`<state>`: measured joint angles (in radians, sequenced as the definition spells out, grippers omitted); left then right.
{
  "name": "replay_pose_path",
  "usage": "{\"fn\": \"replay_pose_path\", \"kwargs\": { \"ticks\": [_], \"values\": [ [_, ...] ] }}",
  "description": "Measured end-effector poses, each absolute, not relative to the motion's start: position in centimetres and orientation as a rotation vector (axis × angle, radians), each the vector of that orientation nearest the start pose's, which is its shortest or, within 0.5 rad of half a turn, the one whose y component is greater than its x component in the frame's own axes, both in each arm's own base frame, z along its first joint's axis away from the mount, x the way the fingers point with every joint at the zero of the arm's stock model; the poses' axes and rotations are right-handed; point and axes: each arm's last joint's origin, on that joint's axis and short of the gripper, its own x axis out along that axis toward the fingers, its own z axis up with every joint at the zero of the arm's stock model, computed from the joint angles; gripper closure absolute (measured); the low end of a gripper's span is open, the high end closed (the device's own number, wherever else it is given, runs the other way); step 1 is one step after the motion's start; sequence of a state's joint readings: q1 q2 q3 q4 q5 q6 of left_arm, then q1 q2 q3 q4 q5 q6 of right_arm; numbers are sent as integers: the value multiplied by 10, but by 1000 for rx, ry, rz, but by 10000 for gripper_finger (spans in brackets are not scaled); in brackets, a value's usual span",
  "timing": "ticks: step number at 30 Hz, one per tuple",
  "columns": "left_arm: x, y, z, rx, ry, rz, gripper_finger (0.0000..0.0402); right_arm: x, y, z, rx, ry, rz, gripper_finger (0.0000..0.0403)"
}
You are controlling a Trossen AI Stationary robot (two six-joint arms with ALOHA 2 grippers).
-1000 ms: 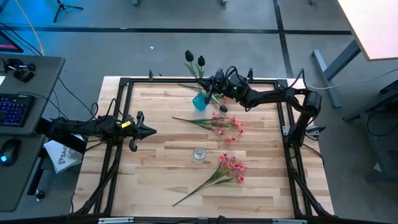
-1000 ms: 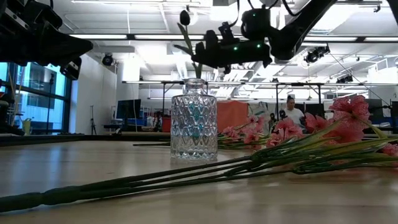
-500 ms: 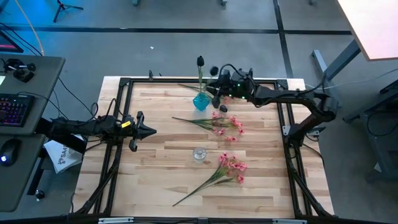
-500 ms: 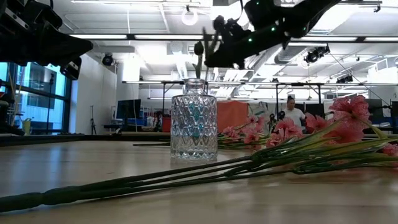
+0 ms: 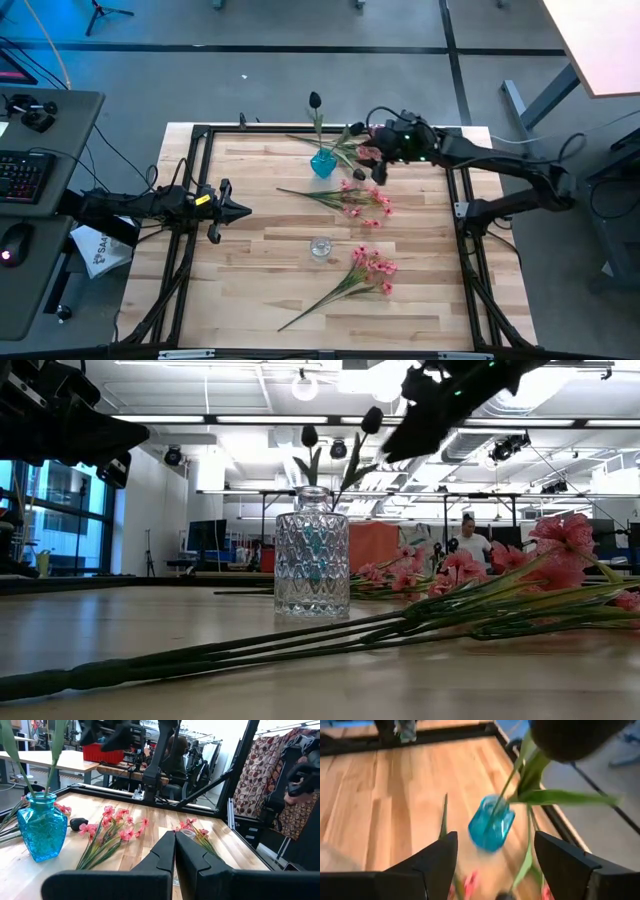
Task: Sort flowers into vase by color
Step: Put the black flower into the blue vase
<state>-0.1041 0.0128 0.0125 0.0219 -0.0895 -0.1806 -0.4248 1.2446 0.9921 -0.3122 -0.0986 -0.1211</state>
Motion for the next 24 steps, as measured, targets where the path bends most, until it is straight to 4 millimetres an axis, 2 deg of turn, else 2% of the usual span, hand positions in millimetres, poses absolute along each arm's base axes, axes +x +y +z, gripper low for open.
{"fn": "replay_pose_path", "kwargs": {
  "ticks": [7,13,17,24],
  "values": [
    [97,-8,169,-183,-20,-16,401,213,-92,311,134,636,-267,143],
    [97,-5,175,-223,-88,72,401,188,-79,318,271,668,-297,143],
    [94,-4,190,-405,-256,69,401,185,-71,326,340,609,-296,143],
    [84,6,215,-608,-598,273,401,193,-60,335,435,497,-252,143]
  ]
}}
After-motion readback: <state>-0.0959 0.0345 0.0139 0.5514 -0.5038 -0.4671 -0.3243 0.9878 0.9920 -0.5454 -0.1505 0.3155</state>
